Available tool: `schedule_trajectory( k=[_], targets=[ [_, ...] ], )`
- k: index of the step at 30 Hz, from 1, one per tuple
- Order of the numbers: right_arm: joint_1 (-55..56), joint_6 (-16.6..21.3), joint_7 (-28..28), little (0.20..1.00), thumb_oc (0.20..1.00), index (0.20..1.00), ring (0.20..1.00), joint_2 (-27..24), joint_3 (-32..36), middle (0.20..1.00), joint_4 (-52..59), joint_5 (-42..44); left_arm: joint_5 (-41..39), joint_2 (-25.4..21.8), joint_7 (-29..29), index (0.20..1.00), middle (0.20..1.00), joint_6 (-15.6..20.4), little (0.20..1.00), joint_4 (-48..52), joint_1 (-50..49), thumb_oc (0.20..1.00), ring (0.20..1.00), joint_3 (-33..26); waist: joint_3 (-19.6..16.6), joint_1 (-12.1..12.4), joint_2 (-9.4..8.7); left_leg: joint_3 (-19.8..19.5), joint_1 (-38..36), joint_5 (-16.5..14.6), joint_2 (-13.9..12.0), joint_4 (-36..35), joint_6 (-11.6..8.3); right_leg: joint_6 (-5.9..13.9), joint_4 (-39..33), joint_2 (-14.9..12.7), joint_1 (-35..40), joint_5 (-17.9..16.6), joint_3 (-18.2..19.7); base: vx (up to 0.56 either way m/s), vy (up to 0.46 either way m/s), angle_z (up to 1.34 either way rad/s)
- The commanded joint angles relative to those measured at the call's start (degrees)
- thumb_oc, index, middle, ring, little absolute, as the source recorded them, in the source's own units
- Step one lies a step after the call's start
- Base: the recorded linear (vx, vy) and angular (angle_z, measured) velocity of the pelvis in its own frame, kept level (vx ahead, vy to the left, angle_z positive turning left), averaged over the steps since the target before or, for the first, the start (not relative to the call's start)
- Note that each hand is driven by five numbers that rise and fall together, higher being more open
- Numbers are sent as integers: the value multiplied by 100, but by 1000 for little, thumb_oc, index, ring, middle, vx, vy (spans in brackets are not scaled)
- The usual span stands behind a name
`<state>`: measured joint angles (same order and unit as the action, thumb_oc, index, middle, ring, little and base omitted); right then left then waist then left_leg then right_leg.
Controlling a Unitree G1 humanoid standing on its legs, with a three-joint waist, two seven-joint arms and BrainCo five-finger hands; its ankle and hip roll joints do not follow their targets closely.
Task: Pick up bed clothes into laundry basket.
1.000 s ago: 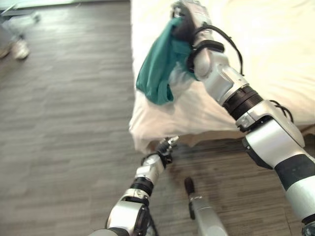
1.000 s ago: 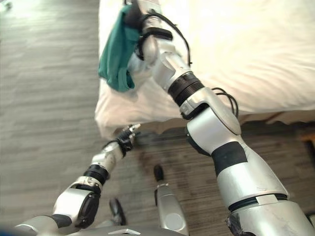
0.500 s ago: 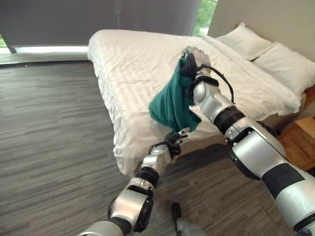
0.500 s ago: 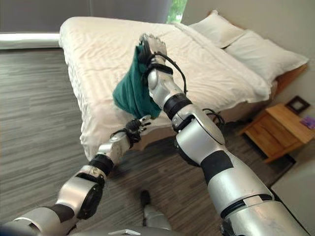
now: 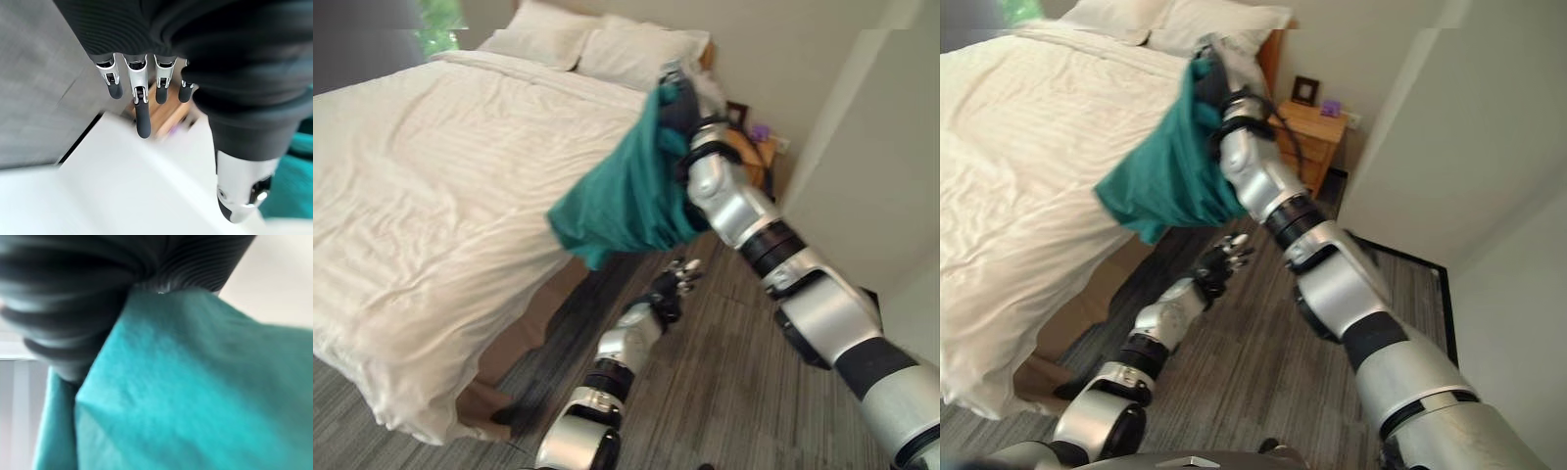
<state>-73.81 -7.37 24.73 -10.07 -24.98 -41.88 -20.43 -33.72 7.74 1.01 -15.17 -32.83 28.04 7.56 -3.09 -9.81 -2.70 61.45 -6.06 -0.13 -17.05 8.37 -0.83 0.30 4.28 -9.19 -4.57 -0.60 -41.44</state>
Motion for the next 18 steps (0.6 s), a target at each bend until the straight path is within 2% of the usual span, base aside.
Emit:
schedule_trajectory(
  k=[1, 3, 4, 5, 6, 7, 9, 10, 12, 13, 14, 15, 16, 17, 18],
  targets=[
    [-880, 90, -7, 200, 200, 200, 200, -66, 258, 200, 130, -303, -454, 139, 2, 1000, 1000, 322, 1000, 101, 525, 1000, 1000, -147, -289, -206, -23, -657, 74, 701, 289, -1313, -549, 903, -928, -284, 916, -124, 600, -59, -197, -93],
    [-825, 27, -97, 200, 200, 200, 200, -293, 285, 200, 615, -348, -412, 193, -55, 1000, 1000, 355, 1000, 187, 458, 1000, 1000, -87, -274, -327, -4, -534, 113, 710, 227, -1137, -593, 828, -928, -249, 810, -95, 755, -39, -206, -99],
    [-795, -82, -218, 200, 200, 200, 200, -386, 291, 200, 812, -371, -393, 231, -93, 1000, 1000, 375, 1000, 238, 475, 1000, 1000, -65, -237, -386, -40, -514, 171, 603, 122, -778, -646, 778, -928, -239, 755, -85, 865, -15, -223, -60],
    [-715, -122, -325, 200, 200, 200, 200, -410, 318, 200, 1168, -395, -348, 216, -145, 1000, 1000, 400, 1000, 405, 413, 1000, 1000, -59, -179, -438, -81, -612, 236, 360, -10, -300, -713, 740, -928, -216, 690, -68, 1094, -9, -165, -68],
    [-408, -128, -375, 200, 200, 200, 200, -379, 479, 200, 1701, -291, -307, 17, -435, 1000, 1000, 548, 1000, 733, 321, 1000, 1000, -200, -77, -158, -122, -1805, 570, -89, 193, 240, -638, 685, -928, -179, 574, -28, 1645, -13, -73, -117],
    [-383, -141, -390, 200, 200, 200, 200, -392, 488, 200, 1738, -291, -310, 15, -446, 1000, 1000, 544, 1000, 746, 307, 1000, 1000, -185, -94, -164, -128, -1816, 601, -106, 193, 270, -619, 686, -928, -189, 560, -35, 1636, -48, -21, -220],
    [-178, -114, -423, 200, 200, 200, 200, -369, 478, 200, 1917, -283, -166, -173, -417, 1000, 1000, 606, 1000, 954, 25, 1000, 1000, -328, -46, 147, -117, -3003, 746, -234, 591, 23, -487, 563, -928, -118, 499, -39, 2000, 24, 15, -205],
    [-86, -70, -447, 200, 200, 200, 200, -315, 535, 200, 2059, -232, 0, -265, -457, 1000, 1000, 676, 1000, 1103, -70, 1000, 1000, -395, -31, 285, -99, -3734, 765, -327, 847, -103, -435, 504, -928, -59, 469, -80, 2364, 93, 41, -89],
    [128, -54, -500, 200, 200, 200, 200, -294, 550, 200, 2278, -242, 24, -352, -390, 1000, 1000, 653, 1000, 1352, -326, 1000, 1000, -542, -12, 433, -82, -4708, 798, -296, 1153, -454, -369, 358, -928, 95, 354, -240, 3014, 102, 50, -129],
    [210, -11, -571, 200, 200, 200, 200, -278, 540, 200, 2389, -295, 91, -394, -382, 1000, 1000, 666, 1000, 1439, -346, 1000, 1000, -609, -13, 489, -63, -5394, 887, -215, 1377, -616, -273, 278, -928, 228, 306, -286, 3502, 163, 72, -178],
    [399, 2, -661, 200, 200, 200, 200, -263, 540, 200, 2655, -309, 101, -410, -417, 1000, 1000, 663, 1000, 1488, -364, 1000, 1000, -640, -27, 563, -37, -5882, 955, -130, 1493, -802, -219, 215, -928, 341, 298, -260, 3869, 140, 74, -165],
    [510, -4, -792, 200, 200, 200, 200, -241, 610, 200, 2840, -369, 115, -399, -399, 1000, 1000, 656, 1000, 1572, -360, 1000, 1000, -663, -35, 538, 21, -6218, 936, -84, 1563, -992, -143, 160, -928, 448, 288, -254, 4132, 118, 74, -147],
    [714, -67, -884, 200, 200, 200, 200, -226, 685, 200, 3102, -413, 124, -377, -407, 1000, 1000, 638, 1000, 1679, -381, 1000, 1000, -636, -63, 508, 77, -6067, 814, 36, 1498, -1239, -139, 142, -928, 498, 299, -265, 4251, 55, 112, -174],
    [871, -86, -906, 200, 200, 200, 200, -360, 829, 200, 3310, -432, 127, -361, -385, 1000, 1000, 616, 1000, 1720, -278, 1000, 1000, -600, -89, 376, 112, -5782, 744, 127, 1366, -1337, -221, 165, -928, 488, 286, -279, 4306, 45, 225, -222],
    [1270, -188, -1129, 200, 200, 200, 200, -576, 1004, 200, 3802, -402, 230, -381, -441, 1000, 1000, 563, 1000, 1699, -55, 1000, 1000, -476, -124, 265, 146, -5473, 697, 154, 1342, -1337, -223, 213, -928, 544, 284, -219, 4571, -1, 189, -170]
  ],
)
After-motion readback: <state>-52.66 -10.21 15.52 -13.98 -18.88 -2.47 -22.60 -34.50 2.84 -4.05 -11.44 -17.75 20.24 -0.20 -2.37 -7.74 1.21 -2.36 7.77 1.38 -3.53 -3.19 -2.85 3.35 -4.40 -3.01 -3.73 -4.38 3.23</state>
